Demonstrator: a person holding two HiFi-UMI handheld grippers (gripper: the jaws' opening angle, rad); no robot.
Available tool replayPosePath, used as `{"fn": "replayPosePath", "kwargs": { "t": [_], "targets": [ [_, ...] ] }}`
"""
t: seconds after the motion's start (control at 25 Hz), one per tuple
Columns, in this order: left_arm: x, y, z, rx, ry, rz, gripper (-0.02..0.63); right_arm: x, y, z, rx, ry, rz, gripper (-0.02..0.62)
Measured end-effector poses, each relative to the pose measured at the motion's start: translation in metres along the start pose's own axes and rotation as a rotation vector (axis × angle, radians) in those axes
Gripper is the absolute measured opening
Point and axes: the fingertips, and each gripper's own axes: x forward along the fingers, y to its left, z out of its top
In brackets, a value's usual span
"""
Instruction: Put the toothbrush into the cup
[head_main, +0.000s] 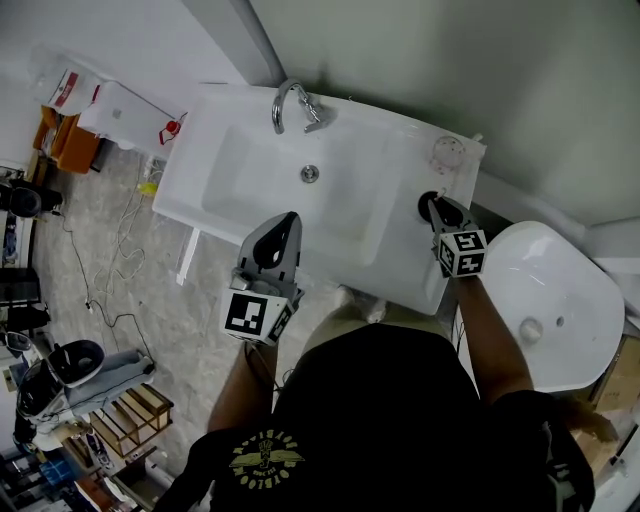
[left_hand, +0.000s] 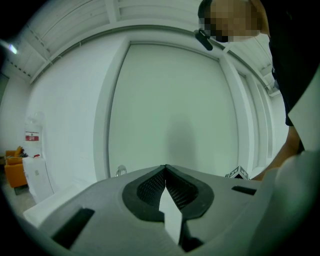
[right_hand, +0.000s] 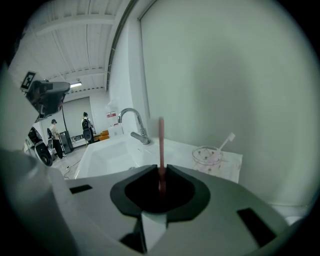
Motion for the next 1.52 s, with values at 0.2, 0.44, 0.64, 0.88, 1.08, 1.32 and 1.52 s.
{"fn": "replayPosePath", "kwargs": {
  "t": [0.2, 0.44, 0.64, 0.88, 1.08, 1.32, 1.52],
  "targets": [
    [-0.004, 0.004, 0.004, 0.002, 0.002, 0.011, 0.009, 0.001, 0.001, 0.001, -0.020, 0.022, 0.000, 0.054],
    [-0.007, 0.006, 0.011, -0.002, -0.034, 0.000, 0.009, -0.014, 0.009, 0.007, -0.054, 0.044, 0.005, 0.118],
    [-0.001, 0.006, 0.016, -0.025, -0.066, -0.034, 0.009, -0.047, 0.014, 0.033, -0.108, 0.006, -0.022, 0.135],
    [0.016, -0.012, 0.026, -0.040, -0.105, -0.145, 0.009, -0.117, 0.022, 0.099, -0.090, -0.177, -0.084, 0.107],
    [0.031, -0.035, 0.037, -0.014, -0.135, -0.263, 0.009, -0.183, 0.025, 0.156, -0.043, -0.372, -0.157, 0.012],
    [0.038, -0.059, 0.053, -0.022, -0.182, -0.388, 0.009, -0.227, 0.033, 0.182, -0.064, -0.452, -0.226, 0.011],
    [0.044, -0.069, 0.053, 0.002, -0.182, -0.434, 0.009, -0.244, 0.031, 0.179, -0.044, -0.469, -0.288, 0.011]
  ]
}}
